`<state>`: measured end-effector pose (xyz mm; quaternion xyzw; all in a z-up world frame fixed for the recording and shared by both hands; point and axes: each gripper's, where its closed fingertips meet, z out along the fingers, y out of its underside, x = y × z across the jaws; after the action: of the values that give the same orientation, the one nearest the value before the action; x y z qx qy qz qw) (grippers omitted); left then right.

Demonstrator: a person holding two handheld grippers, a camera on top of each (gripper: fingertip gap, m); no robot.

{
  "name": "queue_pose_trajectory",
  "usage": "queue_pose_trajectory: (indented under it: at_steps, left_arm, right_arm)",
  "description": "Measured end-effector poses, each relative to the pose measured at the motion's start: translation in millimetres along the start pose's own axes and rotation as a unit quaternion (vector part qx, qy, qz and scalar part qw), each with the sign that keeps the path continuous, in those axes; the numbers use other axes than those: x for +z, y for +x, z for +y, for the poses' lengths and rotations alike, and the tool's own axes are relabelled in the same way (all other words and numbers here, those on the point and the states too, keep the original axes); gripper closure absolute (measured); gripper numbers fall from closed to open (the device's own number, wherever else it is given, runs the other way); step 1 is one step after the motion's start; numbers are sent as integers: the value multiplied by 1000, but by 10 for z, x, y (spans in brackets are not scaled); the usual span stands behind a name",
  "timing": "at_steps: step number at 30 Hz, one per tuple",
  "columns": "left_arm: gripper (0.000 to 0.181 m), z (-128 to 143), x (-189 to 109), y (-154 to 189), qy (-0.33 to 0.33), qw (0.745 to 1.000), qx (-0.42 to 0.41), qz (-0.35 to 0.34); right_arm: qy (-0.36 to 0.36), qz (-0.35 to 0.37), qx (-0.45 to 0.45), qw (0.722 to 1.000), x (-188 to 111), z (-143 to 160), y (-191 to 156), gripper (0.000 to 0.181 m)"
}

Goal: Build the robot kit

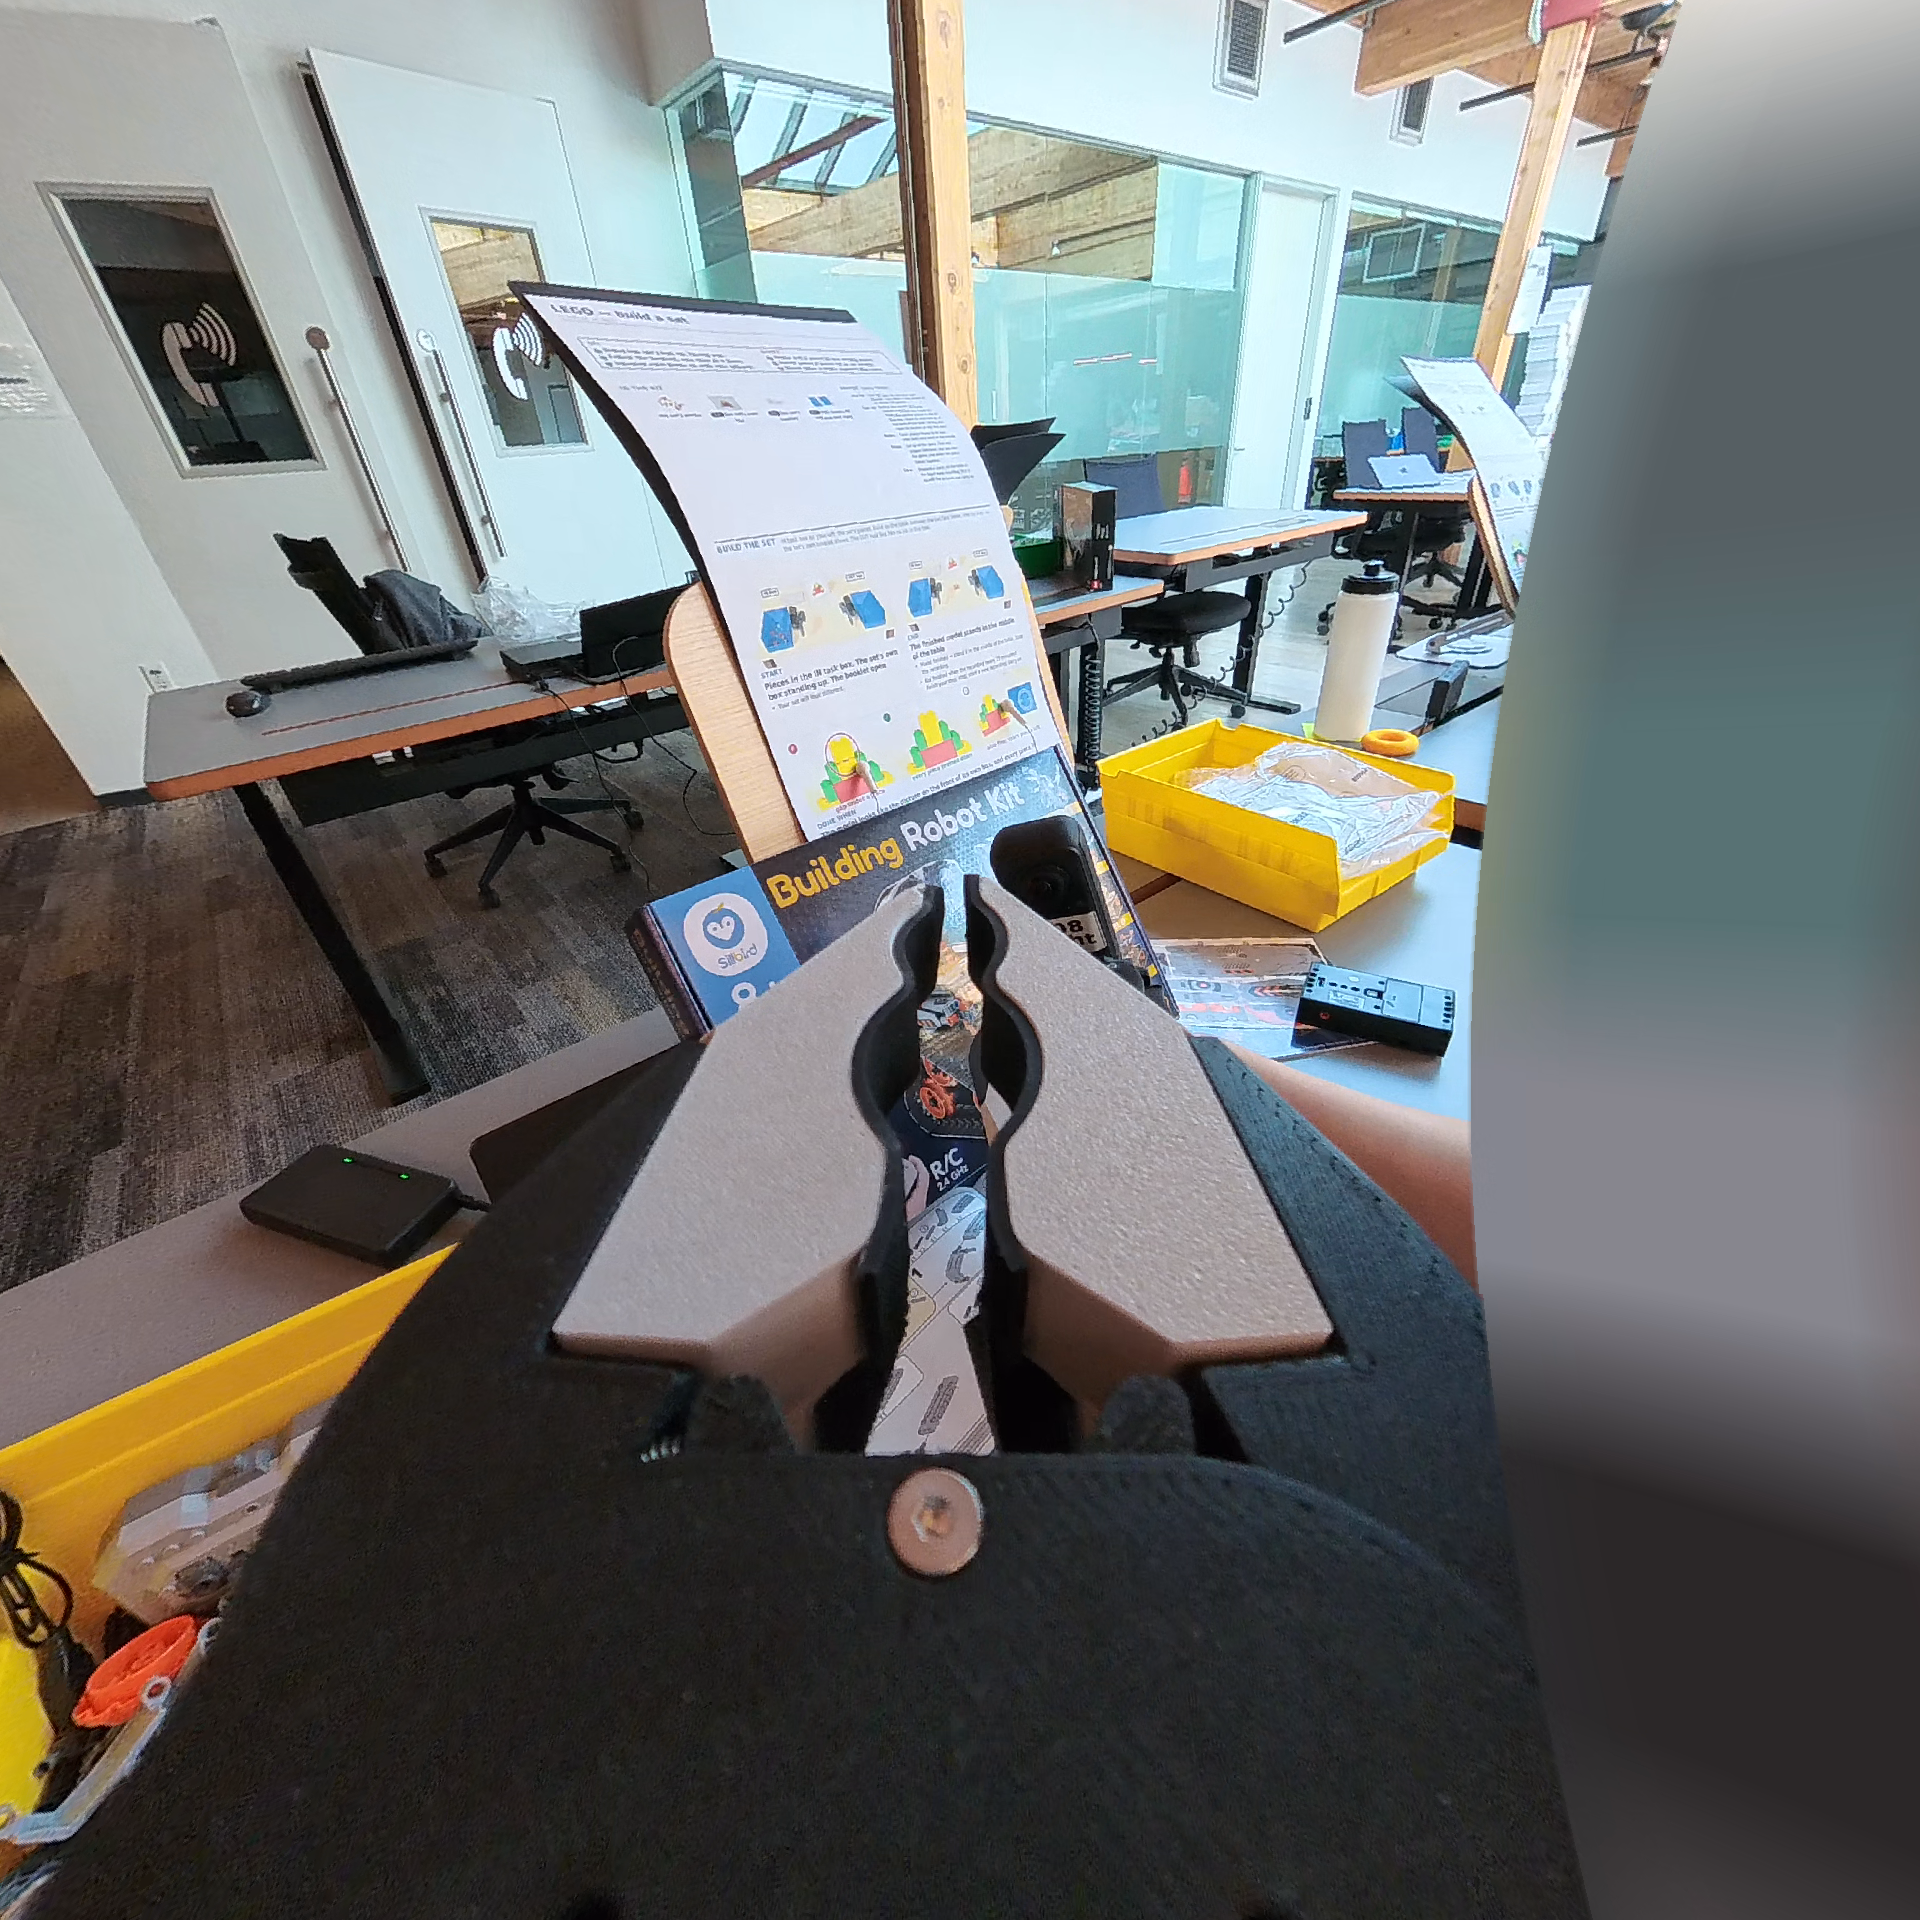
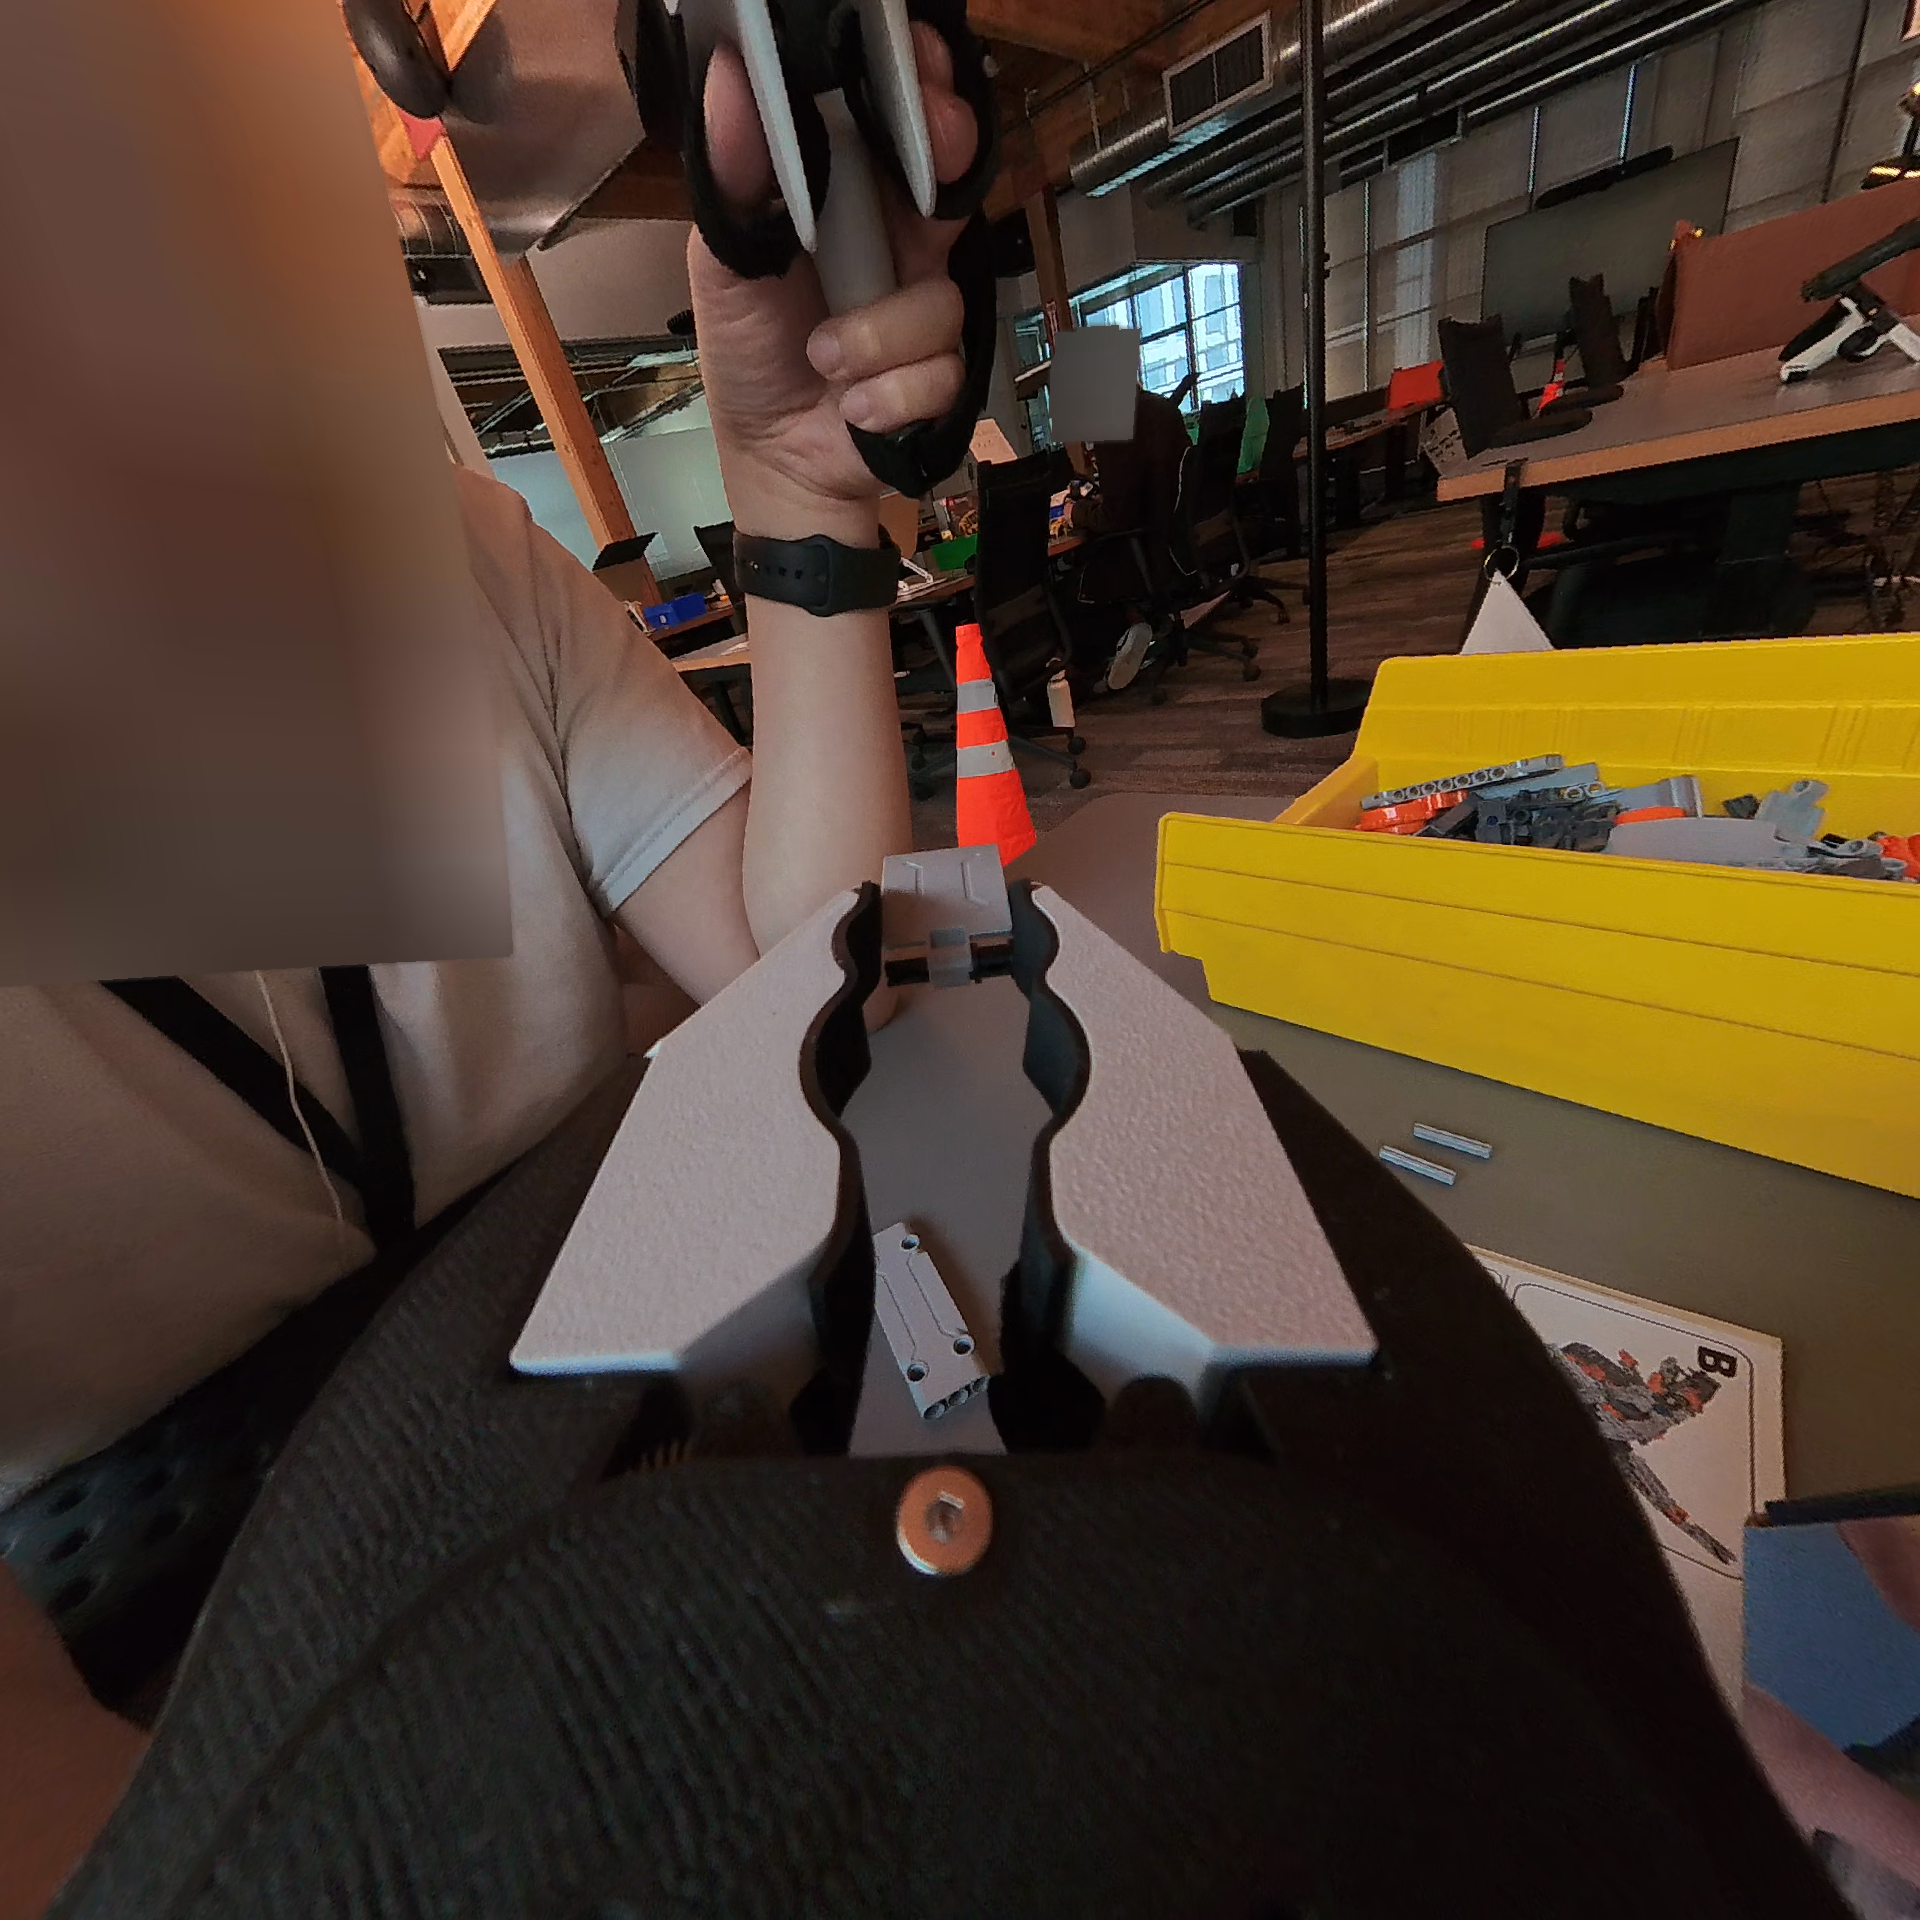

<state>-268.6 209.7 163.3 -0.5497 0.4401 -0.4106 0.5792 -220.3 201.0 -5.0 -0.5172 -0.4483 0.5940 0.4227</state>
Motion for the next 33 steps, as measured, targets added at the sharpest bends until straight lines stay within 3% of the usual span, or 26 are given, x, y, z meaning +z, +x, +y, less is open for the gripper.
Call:
queue_pose_trajectory:
  at_steps: [33]
  left_arm:
    - [179, 30, 9, 14, -9, 1000, 0, 3]
  right_arm:
    - [-19, -1, -33, 999, 53, 4, -64, 157]
